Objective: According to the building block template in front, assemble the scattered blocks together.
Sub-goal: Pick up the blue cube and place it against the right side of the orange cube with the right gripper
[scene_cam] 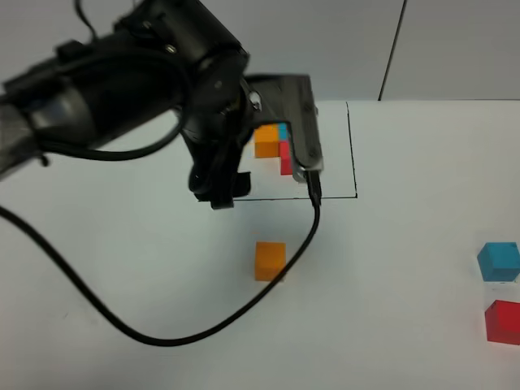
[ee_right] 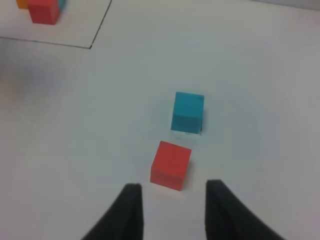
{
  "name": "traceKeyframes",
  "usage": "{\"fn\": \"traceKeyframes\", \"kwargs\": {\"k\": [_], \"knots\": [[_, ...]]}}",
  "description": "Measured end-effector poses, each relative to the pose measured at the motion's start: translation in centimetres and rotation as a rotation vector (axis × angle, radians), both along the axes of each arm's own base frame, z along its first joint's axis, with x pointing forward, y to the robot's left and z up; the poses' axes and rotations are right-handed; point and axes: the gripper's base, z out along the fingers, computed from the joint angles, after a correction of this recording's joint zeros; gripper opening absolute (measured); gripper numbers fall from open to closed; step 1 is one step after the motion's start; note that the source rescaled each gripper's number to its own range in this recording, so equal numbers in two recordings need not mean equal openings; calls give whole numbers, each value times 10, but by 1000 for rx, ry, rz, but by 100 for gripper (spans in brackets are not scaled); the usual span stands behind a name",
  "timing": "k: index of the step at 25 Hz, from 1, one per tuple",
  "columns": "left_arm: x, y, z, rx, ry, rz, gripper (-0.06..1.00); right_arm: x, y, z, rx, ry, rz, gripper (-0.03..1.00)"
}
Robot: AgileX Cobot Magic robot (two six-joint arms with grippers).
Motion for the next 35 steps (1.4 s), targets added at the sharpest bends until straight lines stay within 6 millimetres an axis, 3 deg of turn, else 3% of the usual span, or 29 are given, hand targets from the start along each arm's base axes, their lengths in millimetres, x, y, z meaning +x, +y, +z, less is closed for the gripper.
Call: {"fn": "traceKeyframes", "kwargs": {"k": [7,10,15,21,24,28,35], "knots": [[-48,77,101,-167,-152,285,86,0,0,0,0,0,0,0],[-83,114,137,-277,-251,348,85,0,0,0,0,0,0,0],[-152,171,164,-430,-355,386,81,0,0,0,0,0,0,0],[-245,246,146,-641,-453,462,76,0,0,0,0,0,0,0],[-277,272,128,-687,-499,447,74,0,0,0,0,0,0,0],[-298,279,100,-721,-469,481,72,0,0,0,0,0,0,0],[-320,261,58,-725,-416,659,70,0,0,0,0,0,0,0]]}}
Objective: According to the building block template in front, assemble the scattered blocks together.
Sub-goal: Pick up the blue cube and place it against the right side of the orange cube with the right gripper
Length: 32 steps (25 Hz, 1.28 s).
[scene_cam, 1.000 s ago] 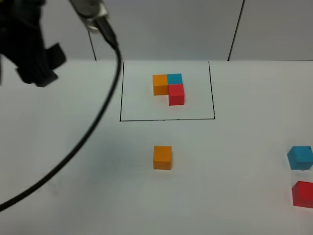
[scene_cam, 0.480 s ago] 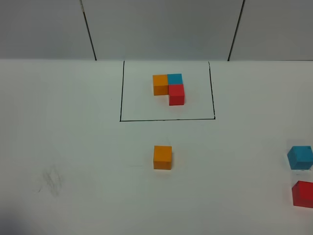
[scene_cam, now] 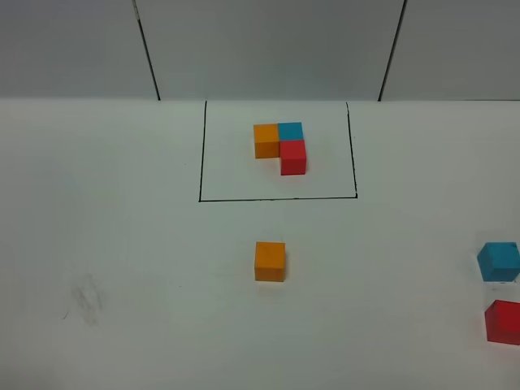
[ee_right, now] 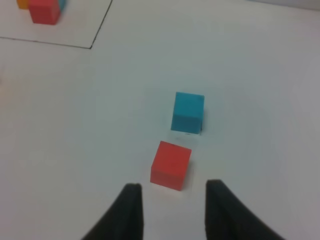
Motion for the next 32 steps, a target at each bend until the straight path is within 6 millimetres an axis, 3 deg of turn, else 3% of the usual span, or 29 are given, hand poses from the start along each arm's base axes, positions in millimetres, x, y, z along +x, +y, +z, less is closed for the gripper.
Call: {"fn": "traceKeyframes", "kwargs": {"k": [9,19,32], "knots": [[-27,-20,-40,-348,-182,309,66,0,0,0,0,0,0,0],[-2,-13,-99,-382,-1,490,66,0,0,0,0,0,0,0],[-2,-14,-100,-377,10,468,66,0,0,0,0,0,0,0]]}}
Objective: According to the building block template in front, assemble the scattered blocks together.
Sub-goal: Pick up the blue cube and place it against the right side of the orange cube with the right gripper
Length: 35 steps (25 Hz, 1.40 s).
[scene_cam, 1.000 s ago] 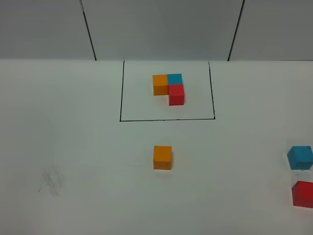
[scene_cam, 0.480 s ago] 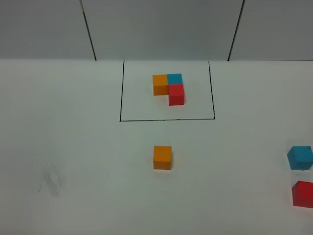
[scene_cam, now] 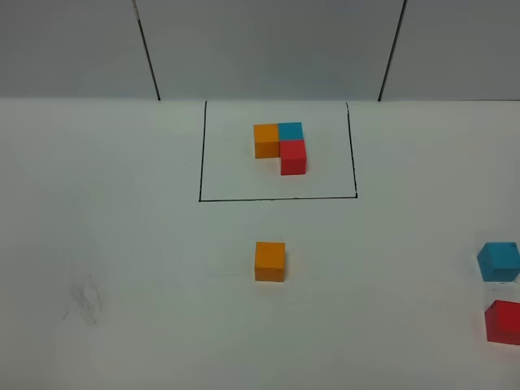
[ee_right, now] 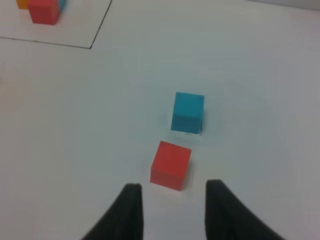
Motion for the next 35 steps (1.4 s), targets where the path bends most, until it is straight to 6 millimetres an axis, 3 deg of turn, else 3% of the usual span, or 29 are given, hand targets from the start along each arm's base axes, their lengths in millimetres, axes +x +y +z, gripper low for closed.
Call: {"fn": "traceKeyframes", "kwargs": {"k": [30,32,35], "knots": [[0,0,0,-1,1,-49,66,0,0,0,5,0,-4,1],[0,0,-1,-1,2,-49,66,2,0,0,4,15,-4,5],[0,0,0,-1,0,-49,66,18,2,2,3,101,-8,23]]}}
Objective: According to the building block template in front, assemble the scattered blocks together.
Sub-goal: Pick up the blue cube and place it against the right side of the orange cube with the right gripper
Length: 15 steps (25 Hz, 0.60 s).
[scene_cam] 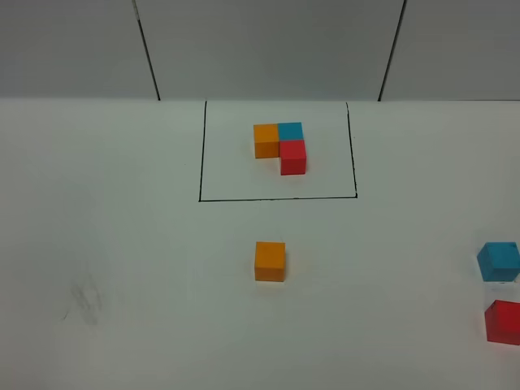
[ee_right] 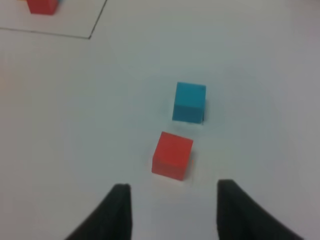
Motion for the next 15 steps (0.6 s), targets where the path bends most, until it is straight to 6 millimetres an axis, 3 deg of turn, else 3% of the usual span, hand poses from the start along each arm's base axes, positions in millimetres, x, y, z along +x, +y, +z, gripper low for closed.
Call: {"fn": "traceKeyframes", "kwargs": {"k": [6,8,11,15], "knots": [[0,0,0,0,0,0,66,66,7,25,25,150,-27,78],[0,0,0,0,0,0,66,95,10,30,29,230,-49,89],[0,0,0,0,0,0,66,138,14,34,26,335,-74,94],[0,0,0,-1,0,0,66,190,13,32,62,454,-122,94]]}}
